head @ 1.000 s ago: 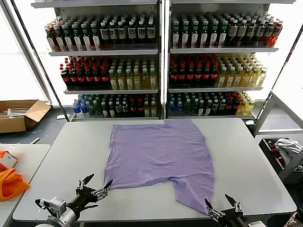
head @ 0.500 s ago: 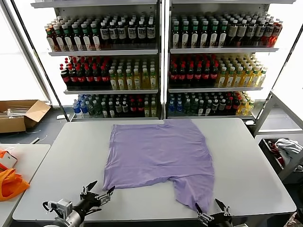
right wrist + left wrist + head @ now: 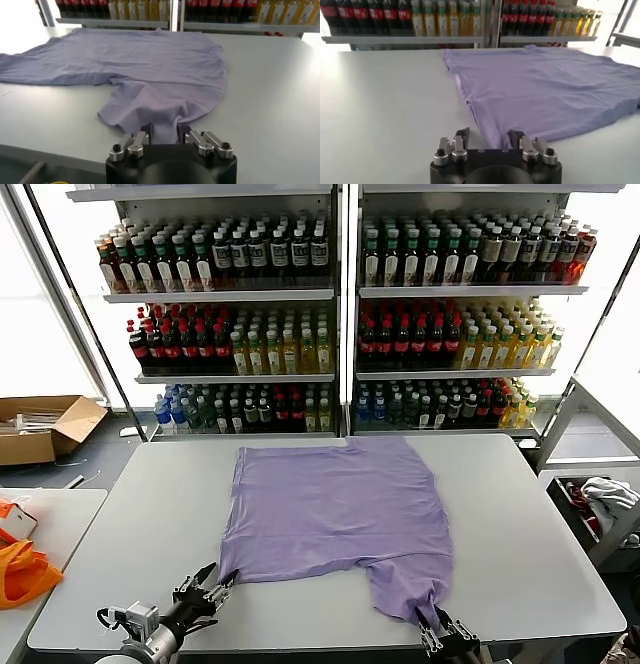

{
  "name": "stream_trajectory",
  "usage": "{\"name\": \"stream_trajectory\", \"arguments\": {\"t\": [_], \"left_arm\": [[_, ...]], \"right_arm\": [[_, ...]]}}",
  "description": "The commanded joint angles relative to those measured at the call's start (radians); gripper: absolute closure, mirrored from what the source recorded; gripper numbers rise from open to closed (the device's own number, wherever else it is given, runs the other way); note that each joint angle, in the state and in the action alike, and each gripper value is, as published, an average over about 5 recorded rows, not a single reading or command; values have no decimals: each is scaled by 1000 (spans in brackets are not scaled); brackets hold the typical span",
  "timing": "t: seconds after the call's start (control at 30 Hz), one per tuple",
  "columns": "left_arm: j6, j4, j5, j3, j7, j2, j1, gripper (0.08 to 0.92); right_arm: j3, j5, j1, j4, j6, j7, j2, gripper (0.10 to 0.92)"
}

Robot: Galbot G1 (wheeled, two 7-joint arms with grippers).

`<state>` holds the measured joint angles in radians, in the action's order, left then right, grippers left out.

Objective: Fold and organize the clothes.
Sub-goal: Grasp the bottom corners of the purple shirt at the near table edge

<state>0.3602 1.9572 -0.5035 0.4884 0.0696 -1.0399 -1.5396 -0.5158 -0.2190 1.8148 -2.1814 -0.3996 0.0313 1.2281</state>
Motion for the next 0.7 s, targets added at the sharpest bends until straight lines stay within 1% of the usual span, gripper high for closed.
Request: {"name": "stream_trajectory", "arguments": {"t": [0.03, 0.17, 0.3, 0.37, 0.5, 0.7], "left_arm": [[-6, -8, 32, -25, -1, -13, -16, 683], [-19, 7, 54, -37, -5, -26, -32, 804], [-18, 33, 54, -19, -23, -44, -40, 895], [-17, 56, 54, -1, -28, -52, -53, 910], [-14, 107, 56, 46, -32, -62, -90, 911], [3, 184, 53, 128, -34, -53, -176, 911]], "right_arm": [[7, 7, 0, 3, 3, 0, 1, 909], [2, 4, 10, -6, 31, 18, 1, 919], [-24, -2, 48, -40, 97, 74, -19, 919], [-45, -10, 73, -69, 122, 101, -37, 919], [-87, -29, 138, -133, 147, 133, -62, 919], [-149, -36, 277, -209, 194, 175, -73, 919]]}}
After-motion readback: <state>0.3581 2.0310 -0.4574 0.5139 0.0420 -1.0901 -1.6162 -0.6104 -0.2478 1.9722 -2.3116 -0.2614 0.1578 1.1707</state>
